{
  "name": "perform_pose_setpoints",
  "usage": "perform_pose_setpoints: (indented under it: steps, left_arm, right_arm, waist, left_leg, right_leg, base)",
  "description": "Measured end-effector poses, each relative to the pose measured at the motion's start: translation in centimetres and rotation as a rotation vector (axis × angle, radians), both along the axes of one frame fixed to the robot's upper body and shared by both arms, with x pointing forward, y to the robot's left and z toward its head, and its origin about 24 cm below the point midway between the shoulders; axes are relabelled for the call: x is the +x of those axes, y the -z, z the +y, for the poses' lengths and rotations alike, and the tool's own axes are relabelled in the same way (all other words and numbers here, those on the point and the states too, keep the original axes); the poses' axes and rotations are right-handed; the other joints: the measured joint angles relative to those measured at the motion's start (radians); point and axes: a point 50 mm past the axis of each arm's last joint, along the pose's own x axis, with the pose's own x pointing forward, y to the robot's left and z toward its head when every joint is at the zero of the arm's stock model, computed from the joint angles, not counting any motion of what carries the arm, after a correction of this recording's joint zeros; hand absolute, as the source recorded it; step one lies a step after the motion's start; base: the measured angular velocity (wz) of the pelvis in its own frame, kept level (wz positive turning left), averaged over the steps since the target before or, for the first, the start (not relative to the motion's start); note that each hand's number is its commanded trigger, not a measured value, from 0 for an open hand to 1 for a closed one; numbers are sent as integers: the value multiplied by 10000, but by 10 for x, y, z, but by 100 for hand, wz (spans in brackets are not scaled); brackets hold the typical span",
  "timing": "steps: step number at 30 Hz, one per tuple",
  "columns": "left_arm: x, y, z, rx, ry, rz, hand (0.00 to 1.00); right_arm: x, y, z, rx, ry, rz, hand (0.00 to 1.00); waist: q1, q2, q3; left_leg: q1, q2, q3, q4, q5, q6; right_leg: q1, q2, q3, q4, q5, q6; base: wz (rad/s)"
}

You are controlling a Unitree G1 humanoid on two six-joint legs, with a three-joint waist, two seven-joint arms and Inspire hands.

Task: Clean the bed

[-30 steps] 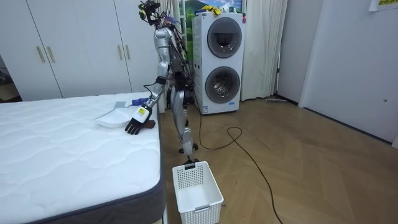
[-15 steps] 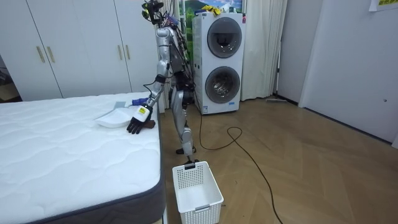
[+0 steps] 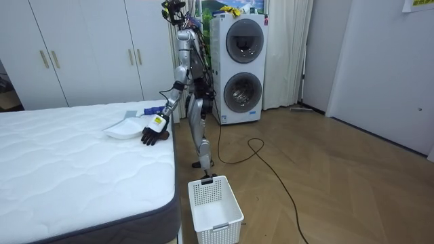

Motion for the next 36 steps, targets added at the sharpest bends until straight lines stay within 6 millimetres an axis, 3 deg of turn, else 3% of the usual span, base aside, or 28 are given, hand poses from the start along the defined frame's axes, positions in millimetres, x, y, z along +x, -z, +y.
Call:
perform_pose_setpoints:
  steps: [1,2,3,19,27,36]
  left_arm:
    - [0,0,0,-1,-3,12,0]
    - [-1,1,0,-5,-6,32,64]
    - [-1,1,0,-8,-11,55,100]
    - [-5,-1,19,895,-816,186,100]
    - [-11,5,15,704,-815,616,100]
    - [-16,8,14,591,-798,674,100]
  right_arm:
    - [0,0,0,-4,0,-1,0]
    - [0,0,0,-10,1,-2,0]
    - [0,0,-1,-22,2,-6,0]
    - [0,-1,-2,-366,426,-214,0]
    - [3,-1,1,-185,386,-239,0]
    - [2,-1,1,-198,395,-189,0]
  waist:
    - [0,10,-3]
    - [0,29,-11]
    - [1,51,-25]
    - [5,154,-60]
    - [-37,-43,9]
    - [-32,-57,4]
  left_leg:
    - [-2,2,0,-1,0,-1]
    - [-6,3,0,-7,-1,-1]
    - [-10,3,1,-30,-1,-1]
    - [-12,-32,136,-158,1,1]
    - [-10,-141,151,-221,3,5]
    - [29,-142,138,-211,3,5]
  right_leg:
    - [-2,8,0,0,1,-2]
    - [-10,13,0,3,3,-5]
    - [-29,11,1,13,5,-8]
    - [-254,-110,151,337,-72,13]
    - [-274,-79,255,295,-109,60]
    - [-208,-99,129,299,-114,68]
  base:
    - [0]
    - [0]
    - [0]
    - [-2]
    - [0]
    - [0]
